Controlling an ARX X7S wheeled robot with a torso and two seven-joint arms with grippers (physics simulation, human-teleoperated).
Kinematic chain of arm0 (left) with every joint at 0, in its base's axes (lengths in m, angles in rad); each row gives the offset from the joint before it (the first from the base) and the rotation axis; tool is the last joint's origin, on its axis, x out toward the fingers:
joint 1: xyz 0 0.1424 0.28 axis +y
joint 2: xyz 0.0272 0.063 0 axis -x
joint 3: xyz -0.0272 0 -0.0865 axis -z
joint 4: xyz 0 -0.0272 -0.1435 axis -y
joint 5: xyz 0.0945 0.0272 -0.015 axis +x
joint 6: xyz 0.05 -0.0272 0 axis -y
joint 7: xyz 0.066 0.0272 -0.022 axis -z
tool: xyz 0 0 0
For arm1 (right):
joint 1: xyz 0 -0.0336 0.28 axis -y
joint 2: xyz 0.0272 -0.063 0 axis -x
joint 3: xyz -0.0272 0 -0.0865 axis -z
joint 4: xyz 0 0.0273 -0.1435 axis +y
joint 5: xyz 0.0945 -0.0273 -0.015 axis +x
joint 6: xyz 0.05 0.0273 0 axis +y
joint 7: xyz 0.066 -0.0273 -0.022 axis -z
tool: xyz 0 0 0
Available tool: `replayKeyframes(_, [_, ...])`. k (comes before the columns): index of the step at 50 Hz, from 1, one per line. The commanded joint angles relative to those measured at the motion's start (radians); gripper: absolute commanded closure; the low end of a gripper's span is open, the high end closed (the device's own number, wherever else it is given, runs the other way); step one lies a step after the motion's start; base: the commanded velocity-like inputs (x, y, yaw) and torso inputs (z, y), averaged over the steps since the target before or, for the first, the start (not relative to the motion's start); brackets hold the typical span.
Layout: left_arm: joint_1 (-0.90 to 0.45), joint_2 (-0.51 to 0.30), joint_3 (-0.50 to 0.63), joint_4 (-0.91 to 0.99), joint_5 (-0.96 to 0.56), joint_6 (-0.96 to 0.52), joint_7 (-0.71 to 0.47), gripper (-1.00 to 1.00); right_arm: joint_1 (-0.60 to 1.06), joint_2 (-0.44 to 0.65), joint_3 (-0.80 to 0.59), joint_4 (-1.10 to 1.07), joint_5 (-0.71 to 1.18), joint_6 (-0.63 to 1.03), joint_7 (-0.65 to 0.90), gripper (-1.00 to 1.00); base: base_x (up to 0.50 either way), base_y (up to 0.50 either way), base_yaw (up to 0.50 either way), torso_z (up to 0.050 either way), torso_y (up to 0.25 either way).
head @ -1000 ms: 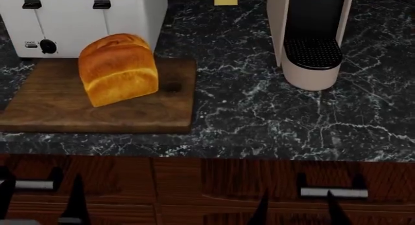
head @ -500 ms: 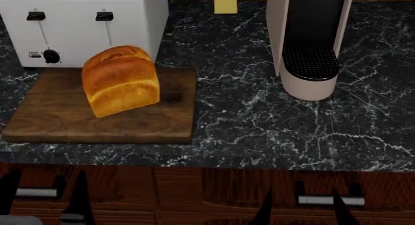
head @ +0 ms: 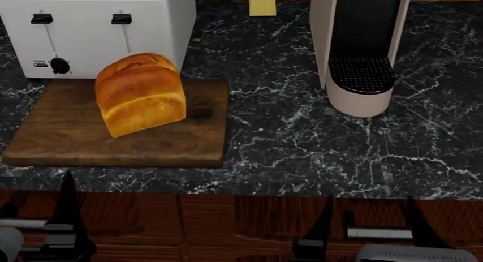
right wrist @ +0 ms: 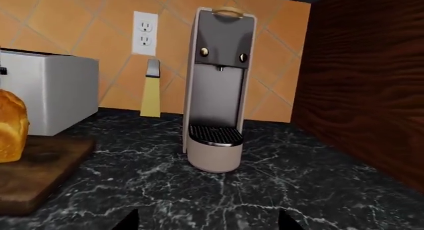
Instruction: Pick up the wedge of cheese and place it on the slice of bread to prepare a simple cheese on bread dish.
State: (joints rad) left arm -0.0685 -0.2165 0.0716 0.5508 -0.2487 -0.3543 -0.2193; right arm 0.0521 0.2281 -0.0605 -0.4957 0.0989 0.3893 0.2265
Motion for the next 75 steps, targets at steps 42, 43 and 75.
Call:
replayKeyframes(42, [-0.092, -0.095, -0.104, 0.152, -0.071, -0.173, -0.078, -1.0, 0.066, 0.072, 0.035, -0.12, 0.015, 0.103, 0.031, -1.0, 0.02, 0.07, 0.0, 0.0, 0.0])
replayKeyframes(43, [-0.092, -0.095, -0.105, 0.15, -0.071, -0.171, -0.078, -1.0, 0.067, 0.073, 0.035, -0.119, 0.015, 0.103, 0.031, -1.0, 0.11, 0.29, 0.0, 0.0, 0.0])
replayKeyframes(75, [-0.089, -0.094, -0.089, 0.132, -0.082, -0.153, -0.084, -1.0, 0.041, 0.076, 0.049, -0.099, 0.036, 0.066, 0.042, -1.0, 0.18, 0.1, 0.0, 0.0, 0.0])
